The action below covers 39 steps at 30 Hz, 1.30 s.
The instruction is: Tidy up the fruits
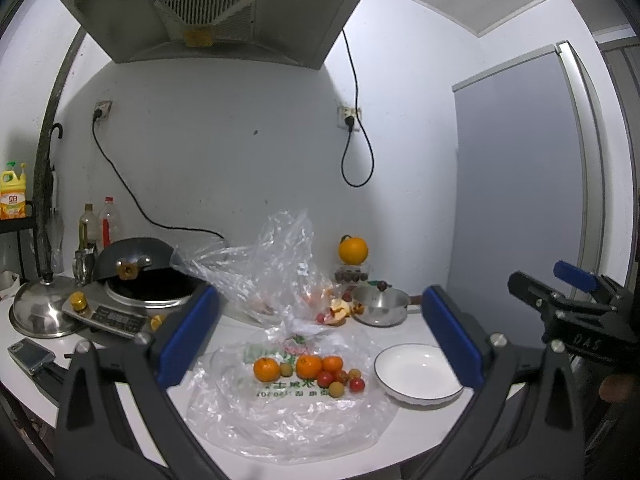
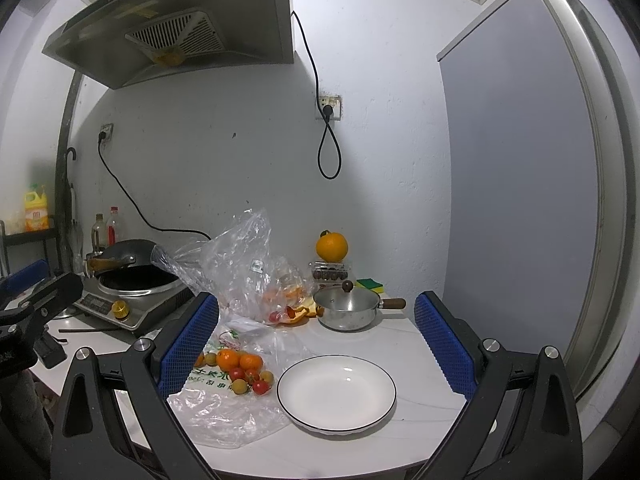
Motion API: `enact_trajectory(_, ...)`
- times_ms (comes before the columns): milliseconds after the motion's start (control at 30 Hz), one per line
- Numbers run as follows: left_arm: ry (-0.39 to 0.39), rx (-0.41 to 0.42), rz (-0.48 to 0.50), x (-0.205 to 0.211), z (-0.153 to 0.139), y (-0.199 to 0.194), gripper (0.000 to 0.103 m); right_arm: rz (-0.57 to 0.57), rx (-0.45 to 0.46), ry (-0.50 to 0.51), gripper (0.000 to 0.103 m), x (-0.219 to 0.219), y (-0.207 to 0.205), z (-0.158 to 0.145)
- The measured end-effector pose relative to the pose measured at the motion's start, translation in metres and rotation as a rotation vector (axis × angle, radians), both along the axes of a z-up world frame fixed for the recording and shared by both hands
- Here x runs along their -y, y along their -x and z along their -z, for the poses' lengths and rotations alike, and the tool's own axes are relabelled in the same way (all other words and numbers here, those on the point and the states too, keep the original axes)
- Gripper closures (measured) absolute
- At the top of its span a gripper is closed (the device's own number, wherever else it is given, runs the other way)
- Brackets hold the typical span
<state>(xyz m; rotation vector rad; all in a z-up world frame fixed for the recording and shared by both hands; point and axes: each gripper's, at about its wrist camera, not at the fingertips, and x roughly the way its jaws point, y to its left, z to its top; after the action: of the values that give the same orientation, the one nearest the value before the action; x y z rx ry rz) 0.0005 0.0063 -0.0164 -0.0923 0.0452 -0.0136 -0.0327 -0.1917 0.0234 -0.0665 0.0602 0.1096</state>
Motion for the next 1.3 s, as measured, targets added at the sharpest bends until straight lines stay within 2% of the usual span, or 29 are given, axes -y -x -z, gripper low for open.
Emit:
enact_trajectory(567,-0.002,-0.032,0.005,-0.001,0.003,-0.010,0.001,0.008,-0.036,0.012,0.003,-0.006,-0.015,0.005)
enact_trajectory(1100,-0.023,-0.228,-0.004,-0.010,0.040,-0.090,0.002,0.010,-0.166,0.033,0.003,0.002,-0.083,0.030)
enact_trajectory(1300,-0.042,-0.300,-0.003,-0.013,0.056,-0.127,0.002,-0.001,-0.244,0.057,0.013,0.001,-0.118,0.044)
